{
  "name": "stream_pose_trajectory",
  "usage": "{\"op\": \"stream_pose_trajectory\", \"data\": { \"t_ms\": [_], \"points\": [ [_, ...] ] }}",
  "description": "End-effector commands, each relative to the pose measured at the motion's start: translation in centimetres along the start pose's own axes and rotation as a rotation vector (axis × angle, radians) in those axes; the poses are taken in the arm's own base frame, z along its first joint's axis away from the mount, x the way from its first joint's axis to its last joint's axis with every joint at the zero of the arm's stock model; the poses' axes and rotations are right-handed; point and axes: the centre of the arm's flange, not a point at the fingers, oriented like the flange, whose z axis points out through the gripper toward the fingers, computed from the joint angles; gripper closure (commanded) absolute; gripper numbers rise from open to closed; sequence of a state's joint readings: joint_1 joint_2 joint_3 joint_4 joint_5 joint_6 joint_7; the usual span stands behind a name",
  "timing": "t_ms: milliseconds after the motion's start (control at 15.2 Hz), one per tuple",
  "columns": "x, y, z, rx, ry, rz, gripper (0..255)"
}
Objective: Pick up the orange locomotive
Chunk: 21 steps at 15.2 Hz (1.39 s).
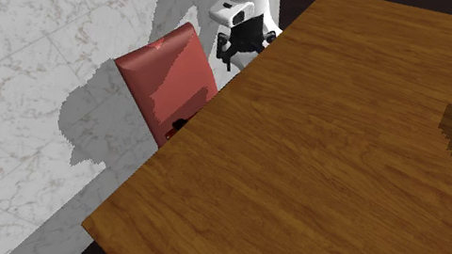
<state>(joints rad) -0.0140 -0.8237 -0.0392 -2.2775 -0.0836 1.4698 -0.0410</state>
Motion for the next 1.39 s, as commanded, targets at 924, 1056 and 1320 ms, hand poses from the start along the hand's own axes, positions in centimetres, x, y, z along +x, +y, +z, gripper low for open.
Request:
{"op": "stream_pose_trajectory", "data": {
  "t_ms": [924,1056,1320],
  "points": [
    [1.6,12.6,13.8,0.030,-0.019,0.511,0],
    [1.3,14.4,15.8,0.034,-0.021,0.584,0],
    [0.6,16.6,19.0,0.040,-0.025,0.681,0]
  ]
}}
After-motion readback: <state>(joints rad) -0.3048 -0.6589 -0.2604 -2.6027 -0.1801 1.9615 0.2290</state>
